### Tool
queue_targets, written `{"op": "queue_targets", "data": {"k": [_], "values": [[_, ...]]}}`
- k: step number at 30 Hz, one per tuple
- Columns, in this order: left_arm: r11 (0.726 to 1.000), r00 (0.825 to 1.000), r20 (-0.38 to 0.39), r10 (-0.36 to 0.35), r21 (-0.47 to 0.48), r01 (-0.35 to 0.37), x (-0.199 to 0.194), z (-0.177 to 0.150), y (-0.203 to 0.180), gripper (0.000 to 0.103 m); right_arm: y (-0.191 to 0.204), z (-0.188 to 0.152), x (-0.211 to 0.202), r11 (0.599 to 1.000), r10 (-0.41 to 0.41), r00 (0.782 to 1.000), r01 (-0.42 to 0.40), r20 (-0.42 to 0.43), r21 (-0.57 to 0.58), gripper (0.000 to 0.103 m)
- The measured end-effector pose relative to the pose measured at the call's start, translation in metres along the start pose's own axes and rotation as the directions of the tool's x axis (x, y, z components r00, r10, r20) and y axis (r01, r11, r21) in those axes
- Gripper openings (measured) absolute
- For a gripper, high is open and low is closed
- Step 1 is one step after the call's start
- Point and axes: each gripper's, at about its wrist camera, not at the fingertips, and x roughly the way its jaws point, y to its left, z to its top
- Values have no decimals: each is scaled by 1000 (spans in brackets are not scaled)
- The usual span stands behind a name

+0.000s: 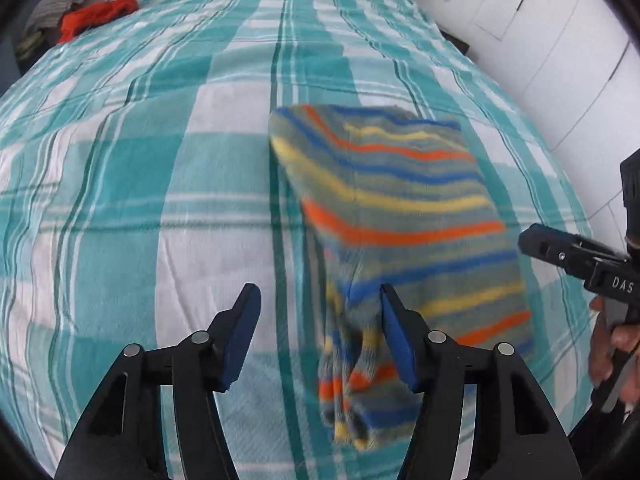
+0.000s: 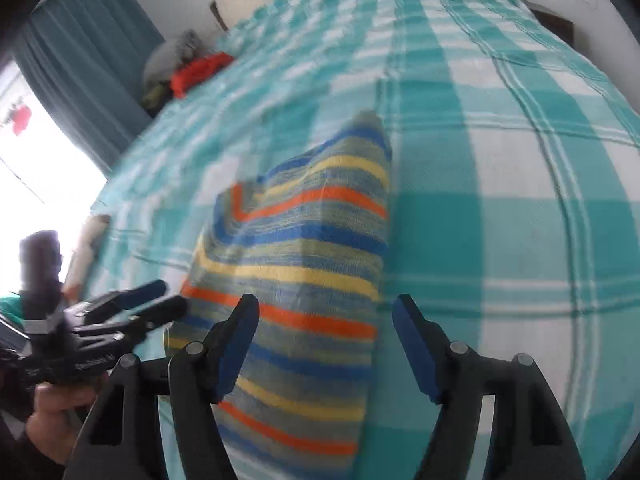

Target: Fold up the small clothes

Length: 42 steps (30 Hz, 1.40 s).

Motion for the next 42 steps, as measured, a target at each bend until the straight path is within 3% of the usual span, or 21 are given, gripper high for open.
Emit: {"op": "queue_targets", "data": {"k": [3, 4, 6, 9, 13, 14, 16, 20, 22, 26, 42], "values": [[996, 994, 71, 88, 18, -90, -35, -24, -9, 77, -8, -31, -22, 994, -88, 996, 88, 10, -58, 81], [993, 988, 103, 112, 24, -115, -49, -27, -15, 84, -6, -39, -32, 992, -105, 994, 106, 16, -74, 89], [980, 970, 153, 188, 31, -195, -76, -30, -31, 95, 3, -53, -54, 989, -101, 994, 105, 43, -102, 92], [941, 917, 236, 321, 27, -337, -112, -33, -53, 97, 24, -65, -88, 984, -102, 992, 112, 79, -141, 94], [894, 850, 309, 425, 5, -449, -149, -41, -73, 103, 49, -75, -131, 979, -102, 985, 124, 140, -159, 99], [890, 844, 320, 430, 10, -456, -155, -44, -77, 103, 54, -78, -140, 979, -103, 984, 127, 146, -161, 100], [895, 858, 296, 419, 28, -446, -163, -49, -84, 103, 62, -83, -153, 978, -101, 983, 125, 150, -166, 100], [925, 911, 163, 379, -30, -380, -168, -57, -85, 103, 75, -91, -171, 978, -110, 982, 135, 157, -162, 101], [930, 921, 128, 369, -60, -364, -172, -63, -86, 102, 79, -96, -181, 976, -115, 980, 141, 162, -163, 101], [919, 915, 98, 392, -78, -386, -182, -76, -93, 102, 88, -107, -201, 968, -149, 974, 179, 171, -174, 102], [927, 911, 167, 376, -79, -368, -210, -86, -101, 102, 105, -122, -222, 959, -222, 960, 247, 173, -139, 102]]}}
